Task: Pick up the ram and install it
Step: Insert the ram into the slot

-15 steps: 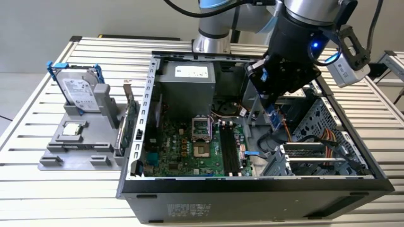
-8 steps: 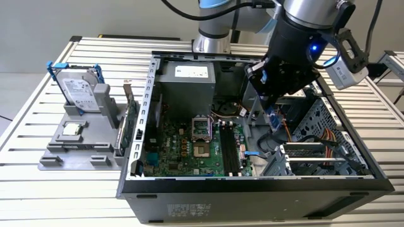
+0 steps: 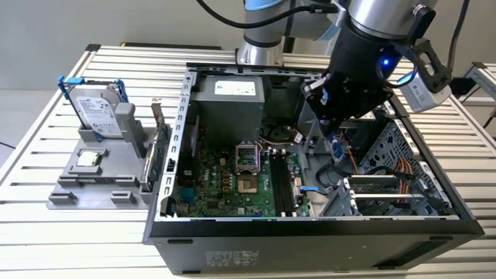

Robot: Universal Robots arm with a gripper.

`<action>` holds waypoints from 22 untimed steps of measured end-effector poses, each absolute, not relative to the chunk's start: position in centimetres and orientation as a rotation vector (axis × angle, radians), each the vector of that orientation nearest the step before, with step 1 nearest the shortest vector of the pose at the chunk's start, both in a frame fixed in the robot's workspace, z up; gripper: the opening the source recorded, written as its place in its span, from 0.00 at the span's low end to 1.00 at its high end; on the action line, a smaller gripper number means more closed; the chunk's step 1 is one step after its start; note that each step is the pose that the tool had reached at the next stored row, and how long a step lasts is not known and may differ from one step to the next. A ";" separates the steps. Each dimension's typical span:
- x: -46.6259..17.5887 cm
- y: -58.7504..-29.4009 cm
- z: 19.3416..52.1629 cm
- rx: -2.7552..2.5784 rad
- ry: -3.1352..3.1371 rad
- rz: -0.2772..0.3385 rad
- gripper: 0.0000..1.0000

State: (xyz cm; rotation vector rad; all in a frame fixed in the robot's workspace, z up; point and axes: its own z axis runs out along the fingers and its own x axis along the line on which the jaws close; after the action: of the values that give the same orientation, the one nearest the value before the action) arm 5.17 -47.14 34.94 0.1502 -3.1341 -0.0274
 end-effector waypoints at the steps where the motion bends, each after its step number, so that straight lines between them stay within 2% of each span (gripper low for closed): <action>1: 5.2 -47.1 34.9 0.150 -3.134 -0.027 0.00; 22: 5.7 -47.1 33.4 0.150 -3.134 -0.027 0.00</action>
State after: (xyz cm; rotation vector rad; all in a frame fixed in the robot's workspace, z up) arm 5.73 -47.14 33.42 0.1501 -3.1341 -0.0274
